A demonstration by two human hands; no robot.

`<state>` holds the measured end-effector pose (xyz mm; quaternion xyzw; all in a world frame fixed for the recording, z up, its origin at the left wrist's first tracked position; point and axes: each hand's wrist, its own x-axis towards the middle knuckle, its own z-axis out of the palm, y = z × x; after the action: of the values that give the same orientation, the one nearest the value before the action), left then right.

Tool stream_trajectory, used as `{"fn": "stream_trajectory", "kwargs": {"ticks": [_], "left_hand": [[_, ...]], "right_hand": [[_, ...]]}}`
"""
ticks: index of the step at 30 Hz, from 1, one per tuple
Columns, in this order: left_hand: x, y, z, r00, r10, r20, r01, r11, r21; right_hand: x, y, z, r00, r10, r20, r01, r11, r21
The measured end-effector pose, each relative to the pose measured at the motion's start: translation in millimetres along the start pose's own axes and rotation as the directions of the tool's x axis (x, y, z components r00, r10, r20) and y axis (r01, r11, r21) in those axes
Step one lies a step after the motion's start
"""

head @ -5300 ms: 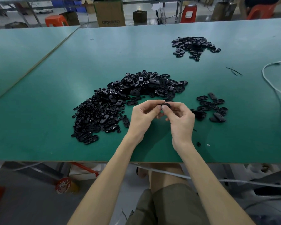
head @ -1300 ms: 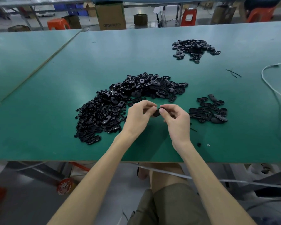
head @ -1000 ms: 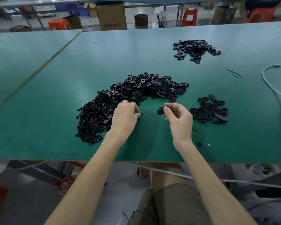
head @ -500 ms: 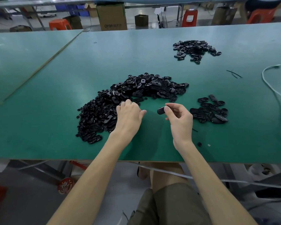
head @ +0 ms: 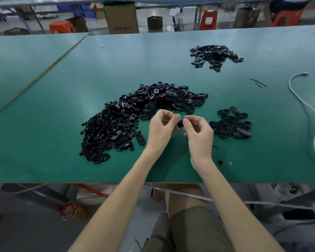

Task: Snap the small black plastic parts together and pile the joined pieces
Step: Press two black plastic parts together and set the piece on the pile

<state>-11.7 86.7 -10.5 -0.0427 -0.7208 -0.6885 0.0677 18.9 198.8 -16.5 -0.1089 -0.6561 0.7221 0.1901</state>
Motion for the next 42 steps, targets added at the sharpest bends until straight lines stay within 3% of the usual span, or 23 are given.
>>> {"fn": "stream_trajectory", "kwargs": {"ticks": [7, 21, 30, 42], "left_hand": [[-0.2, -6.4, -12.3, 0.996, -0.068, 0.052, 0.080, 0.956, -0.284], [1.0, -11.5, -11.2, 0.999, -0.006, 0.051, 0.019, 0.969, -0.246], [-1.1, -11.9, -8.2, 0.994, 0.070, 0.082, -0.065, 0.996, -0.052], [-4.7, -4.6, -4.8, 0.988, 0.061, 0.139, -0.063, 0.998, 0.011]], "right_hand": [[1.2, 0.6, 0.7, 0.999, -0.001, -0.038, 0.001, 1.000, 0.012], [0.7, -0.9, 1.2, 0.999, 0.007, -0.053, -0.005, 1.000, 0.027], [0.7, 0.1, -0.8, 0.999, -0.010, -0.041, 0.012, 0.998, 0.056], [2.2, -0.3, -2.6, 0.996, 0.030, -0.085, -0.016, 0.988, 0.155]]}}
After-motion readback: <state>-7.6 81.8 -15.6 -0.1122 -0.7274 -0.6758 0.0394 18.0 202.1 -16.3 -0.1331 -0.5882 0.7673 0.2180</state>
